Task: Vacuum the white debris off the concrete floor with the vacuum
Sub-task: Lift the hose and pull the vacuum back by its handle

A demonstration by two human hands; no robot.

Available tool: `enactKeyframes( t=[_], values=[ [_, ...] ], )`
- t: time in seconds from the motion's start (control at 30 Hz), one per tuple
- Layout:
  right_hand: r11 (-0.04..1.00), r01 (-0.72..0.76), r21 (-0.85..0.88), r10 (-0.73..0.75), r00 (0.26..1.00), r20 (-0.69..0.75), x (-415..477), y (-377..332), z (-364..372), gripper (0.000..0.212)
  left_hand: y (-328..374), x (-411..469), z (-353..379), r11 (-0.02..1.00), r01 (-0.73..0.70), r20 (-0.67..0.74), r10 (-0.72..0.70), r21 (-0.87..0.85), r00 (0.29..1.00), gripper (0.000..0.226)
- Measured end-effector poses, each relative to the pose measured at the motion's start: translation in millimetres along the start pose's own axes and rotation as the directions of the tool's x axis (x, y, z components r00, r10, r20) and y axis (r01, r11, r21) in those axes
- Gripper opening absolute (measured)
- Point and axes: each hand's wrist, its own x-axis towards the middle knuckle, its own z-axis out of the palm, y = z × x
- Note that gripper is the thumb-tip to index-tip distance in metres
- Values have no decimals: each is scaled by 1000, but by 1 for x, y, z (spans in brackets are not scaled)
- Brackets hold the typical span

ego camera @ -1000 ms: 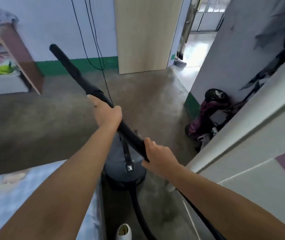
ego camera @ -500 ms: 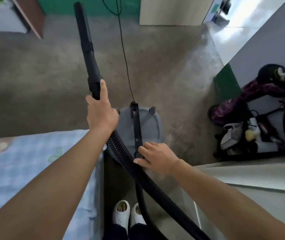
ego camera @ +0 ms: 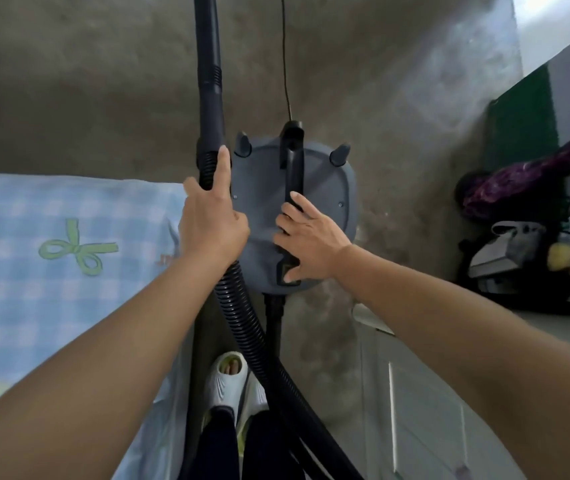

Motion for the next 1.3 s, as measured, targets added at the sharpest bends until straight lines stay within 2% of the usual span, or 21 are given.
enactKeyframes(
  t=[0.17, 0.37, 0.47, 0.57, 0.67, 0.77, 0.83, 0.9, 1.03, 1.3],
  values=[
    [1000, 3, -19, -1, 994, 107, 14, -6, -8, 92, -1, 6, 4, 999, 23, -8, -23, -23, 1000, 89],
    [999, -27, 20, 24, 991, 128, 16, -10, -10, 94, 5, 11, -2, 1000, 17, -12, -17, -20, 1000, 90],
    [998, 18, 67, -29, 987, 161, 18, -5, -14, 97, 8, 12, -3, 999, 14, 6, -14, -32, 1000, 89],
    [987, 83, 138, -118, 956, 269, 26, 16, -27, 99, 9, 13, -1, 999, 14, 0, -14, -36, 1000, 90],
    [981, 182, 66, -193, 894, 404, 39, 33, -39, 83, 12, 17, 1, 999, 21, -10, -21, -36, 1000, 90],
    [981, 195, -6, -168, 859, 484, 54, 37, -42, 47, 18, 22, 2, 997, 47, -21, -48, -53, 999, 89],
    [979, 198, -55, -152, 879, 452, 60, 40, -39, 31, 21, 26, 2, 996, 54, -21, -56, -64, 998, 89],
    [972, 216, -90, -176, 930, 324, 59, 44, -34, 21, 22, 28, 2, 996, 55, -18, -57, -74, 998, 89],
    [968, 238, -81, -223, 961, 161, 64, 63, -19, 19, 28, 49, -2, 995, 54, -35, -57, -88, 998, 89],
    [973, 225, -42, -221, 971, 90, 105, 102, -23, 16, 32, 101, -20, 978, 126, -21, -131, -164, 991, 87]
  ],
)
